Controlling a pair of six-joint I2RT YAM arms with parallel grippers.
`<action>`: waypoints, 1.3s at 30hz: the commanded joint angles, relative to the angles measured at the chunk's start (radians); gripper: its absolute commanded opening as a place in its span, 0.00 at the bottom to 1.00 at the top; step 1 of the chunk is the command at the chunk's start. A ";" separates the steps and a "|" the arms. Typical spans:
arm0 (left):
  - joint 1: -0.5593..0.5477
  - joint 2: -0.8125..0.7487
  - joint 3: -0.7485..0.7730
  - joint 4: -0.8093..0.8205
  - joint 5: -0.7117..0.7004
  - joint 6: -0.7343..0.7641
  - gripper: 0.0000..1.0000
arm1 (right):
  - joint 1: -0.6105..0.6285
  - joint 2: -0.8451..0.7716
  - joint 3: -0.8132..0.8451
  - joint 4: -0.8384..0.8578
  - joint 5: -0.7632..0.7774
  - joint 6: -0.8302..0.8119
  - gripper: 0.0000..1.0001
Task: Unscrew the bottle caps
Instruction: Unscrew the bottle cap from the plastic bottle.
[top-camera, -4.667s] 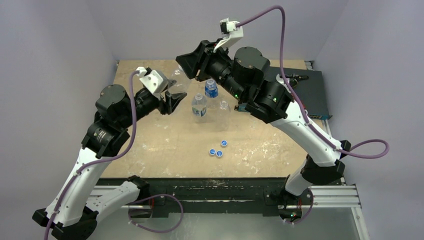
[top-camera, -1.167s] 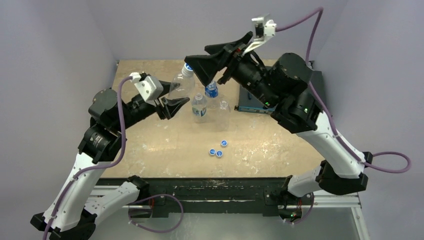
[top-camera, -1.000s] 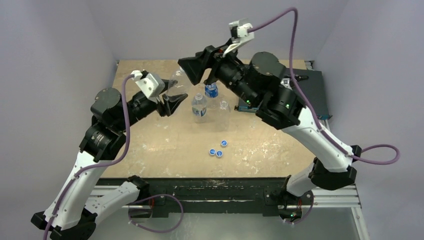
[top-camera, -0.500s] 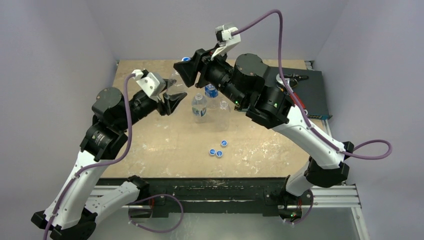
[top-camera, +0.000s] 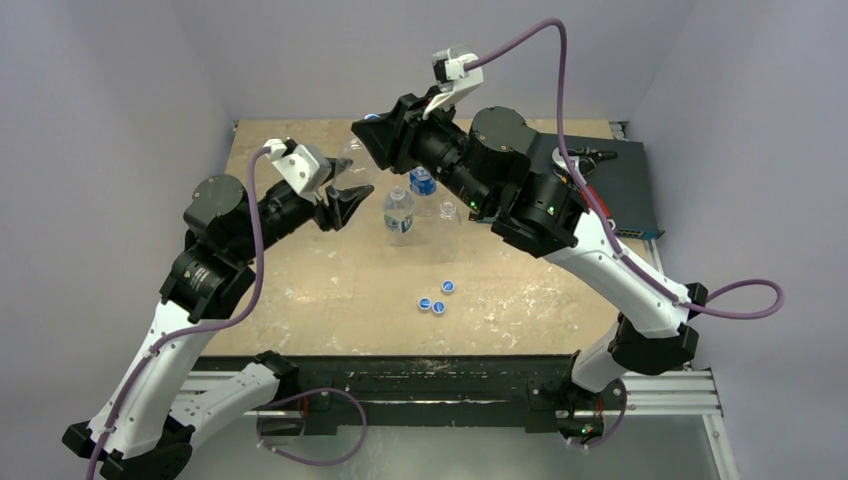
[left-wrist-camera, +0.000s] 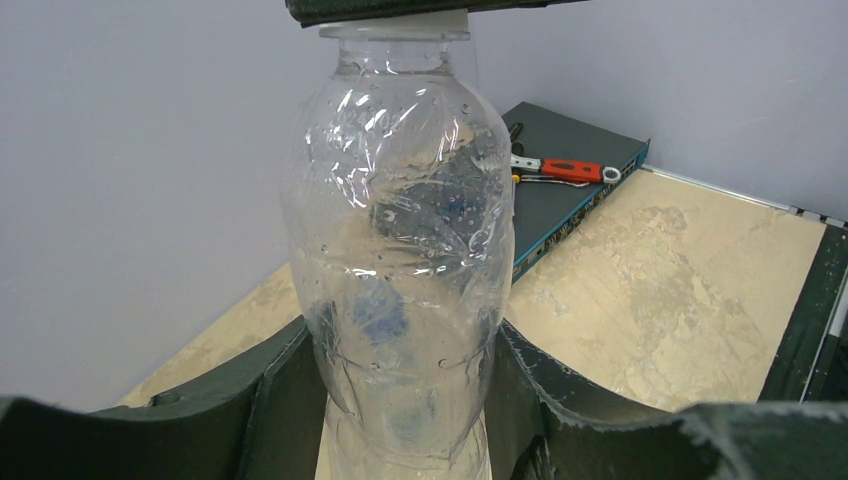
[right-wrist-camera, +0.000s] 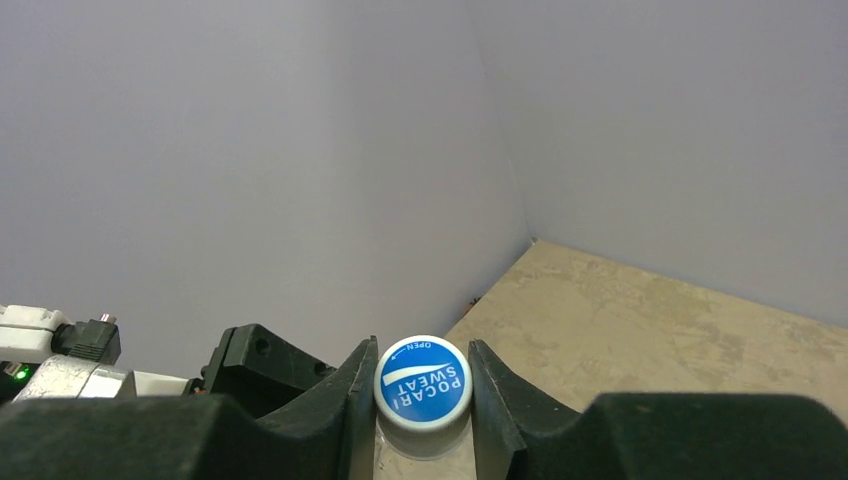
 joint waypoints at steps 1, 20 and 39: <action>0.000 -0.009 -0.007 0.020 0.009 -0.018 0.03 | 0.007 -0.013 0.039 0.049 0.032 -0.009 0.26; 0.001 -0.037 0.037 0.112 0.392 -0.223 0.02 | -0.091 -0.183 -0.199 0.271 -0.522 -0.013 0.00; 0.000 -0.006 0.052 0.374 0.745 -0.578 0.02 | -0.185 -0.147 -0.207 0.337 -1.222 0.021 0.00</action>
